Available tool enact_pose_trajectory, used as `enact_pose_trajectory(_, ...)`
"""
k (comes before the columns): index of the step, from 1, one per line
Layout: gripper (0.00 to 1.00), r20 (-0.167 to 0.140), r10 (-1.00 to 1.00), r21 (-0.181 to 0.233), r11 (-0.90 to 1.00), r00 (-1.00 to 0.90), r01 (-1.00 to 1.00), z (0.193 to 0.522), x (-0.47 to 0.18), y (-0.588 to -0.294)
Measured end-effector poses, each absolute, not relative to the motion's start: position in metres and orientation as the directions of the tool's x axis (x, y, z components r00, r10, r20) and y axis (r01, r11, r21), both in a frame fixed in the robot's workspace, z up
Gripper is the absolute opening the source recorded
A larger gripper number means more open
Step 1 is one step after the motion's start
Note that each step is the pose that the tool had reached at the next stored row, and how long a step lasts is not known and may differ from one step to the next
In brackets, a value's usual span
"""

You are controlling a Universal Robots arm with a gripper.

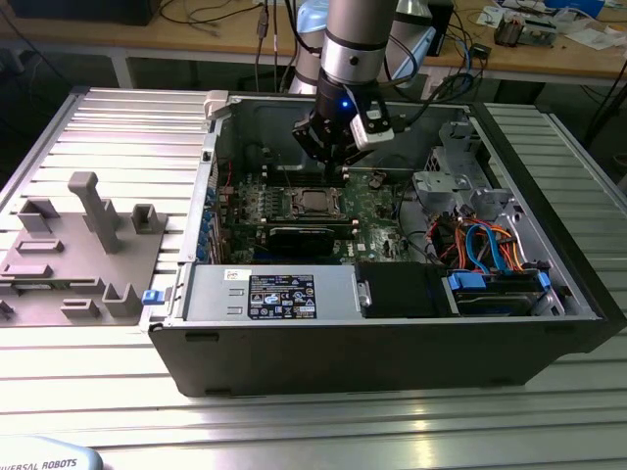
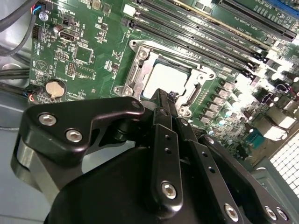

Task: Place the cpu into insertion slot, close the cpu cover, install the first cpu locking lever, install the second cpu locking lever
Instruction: 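Install the first cpu locking lever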

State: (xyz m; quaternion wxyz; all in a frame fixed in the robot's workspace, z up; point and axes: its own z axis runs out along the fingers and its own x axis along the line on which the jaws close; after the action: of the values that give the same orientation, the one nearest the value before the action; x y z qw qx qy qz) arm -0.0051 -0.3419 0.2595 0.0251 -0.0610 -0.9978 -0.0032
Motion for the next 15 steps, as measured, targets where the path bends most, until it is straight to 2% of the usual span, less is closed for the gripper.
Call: enact_pose_trajectory(15, 0.11, 0.05, -0.011, 0.003, 1.0, -0.999, -0.011, 0.2595, -0.0051, -0.3419)
